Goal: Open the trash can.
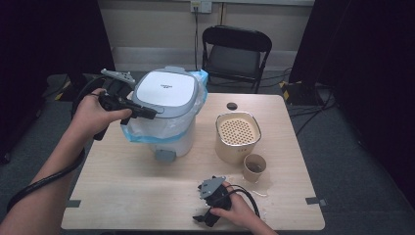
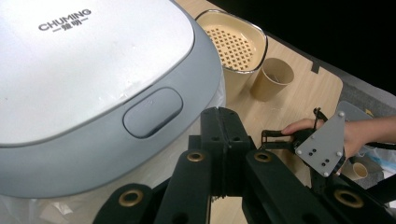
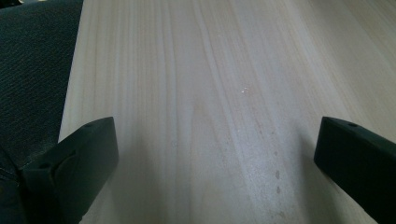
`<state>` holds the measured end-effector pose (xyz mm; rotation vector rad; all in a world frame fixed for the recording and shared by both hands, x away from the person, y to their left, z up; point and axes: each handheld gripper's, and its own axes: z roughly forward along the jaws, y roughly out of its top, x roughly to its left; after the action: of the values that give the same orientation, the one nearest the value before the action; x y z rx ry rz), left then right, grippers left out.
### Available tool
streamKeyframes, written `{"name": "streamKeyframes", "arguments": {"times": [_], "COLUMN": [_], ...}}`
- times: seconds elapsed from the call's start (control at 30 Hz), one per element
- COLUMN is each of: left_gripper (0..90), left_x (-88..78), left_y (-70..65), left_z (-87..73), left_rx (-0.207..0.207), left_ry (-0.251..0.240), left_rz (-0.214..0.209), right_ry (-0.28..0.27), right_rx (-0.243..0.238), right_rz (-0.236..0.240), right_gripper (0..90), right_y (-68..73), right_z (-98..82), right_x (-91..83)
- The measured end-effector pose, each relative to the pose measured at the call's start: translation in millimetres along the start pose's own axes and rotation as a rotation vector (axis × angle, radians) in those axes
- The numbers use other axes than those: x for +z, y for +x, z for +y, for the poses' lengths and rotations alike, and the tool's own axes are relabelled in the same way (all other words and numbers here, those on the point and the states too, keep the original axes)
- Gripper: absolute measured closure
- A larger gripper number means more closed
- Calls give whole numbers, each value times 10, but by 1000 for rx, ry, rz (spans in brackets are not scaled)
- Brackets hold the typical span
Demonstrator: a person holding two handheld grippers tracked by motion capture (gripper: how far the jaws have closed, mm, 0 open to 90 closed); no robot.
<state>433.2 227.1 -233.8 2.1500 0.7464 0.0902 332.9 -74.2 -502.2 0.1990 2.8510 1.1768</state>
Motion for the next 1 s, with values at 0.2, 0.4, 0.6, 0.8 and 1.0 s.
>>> {"name": "streamKeyframes", "arguments": {"times": [0.2,0.4,0.6,0.8,1.0], "left_gripper": [900,900,900,900,900], "left_x": [7,77,152,210,246], "left_y": [12,38,106,167,202], "left_z": [65,122,153,138,113], "left_rx": [-5,-6,-22,-31,-25], "left_ry": [-12,0,2,-4,1], "left_rz": [8,30,44,64,88], "right_ry": [0,1,1,1,0], "right_rx": [-1,-2,-2,-2,-2], "right_rz": [1,1,1,1,1], "right_gripper": [0,0,0,0,0], "right_y": [0,-2,-2,-1,-1], "right_z": [0,0,0,0,0], "right_x": [-1,-1,-1,-1,-1]}}
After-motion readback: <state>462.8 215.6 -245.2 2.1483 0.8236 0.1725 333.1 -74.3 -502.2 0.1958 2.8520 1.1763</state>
